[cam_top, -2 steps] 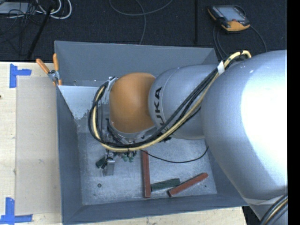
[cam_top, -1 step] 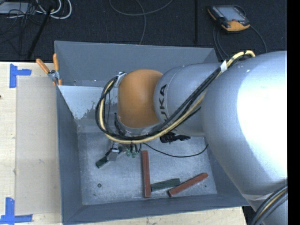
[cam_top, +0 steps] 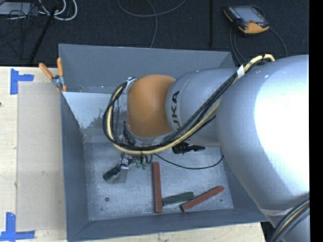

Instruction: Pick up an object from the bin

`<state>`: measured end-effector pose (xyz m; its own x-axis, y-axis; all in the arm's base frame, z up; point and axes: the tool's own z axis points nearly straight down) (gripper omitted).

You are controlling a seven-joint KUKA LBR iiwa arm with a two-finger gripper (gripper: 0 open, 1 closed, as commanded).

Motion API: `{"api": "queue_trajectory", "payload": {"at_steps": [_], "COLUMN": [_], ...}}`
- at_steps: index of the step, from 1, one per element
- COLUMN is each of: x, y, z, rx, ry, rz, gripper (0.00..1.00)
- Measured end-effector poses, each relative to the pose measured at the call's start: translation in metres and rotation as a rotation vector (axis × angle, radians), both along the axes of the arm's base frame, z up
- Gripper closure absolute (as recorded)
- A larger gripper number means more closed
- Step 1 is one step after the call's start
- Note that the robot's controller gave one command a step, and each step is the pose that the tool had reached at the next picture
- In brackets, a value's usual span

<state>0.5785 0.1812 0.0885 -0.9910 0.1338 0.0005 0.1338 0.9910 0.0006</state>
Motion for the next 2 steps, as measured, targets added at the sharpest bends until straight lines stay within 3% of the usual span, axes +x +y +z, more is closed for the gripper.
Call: {"api": "queue_trajectory", "payload": {"at_steps": [1,2], "x": [0.000,0.012], "y": [0.000,0.006], "z": [0.000,-0.019], "rx": [0.000,0.000], "ry": [0.000,-0.001], "rz": [-0.001,0.147], "gripper": [0.00,1.00]}}
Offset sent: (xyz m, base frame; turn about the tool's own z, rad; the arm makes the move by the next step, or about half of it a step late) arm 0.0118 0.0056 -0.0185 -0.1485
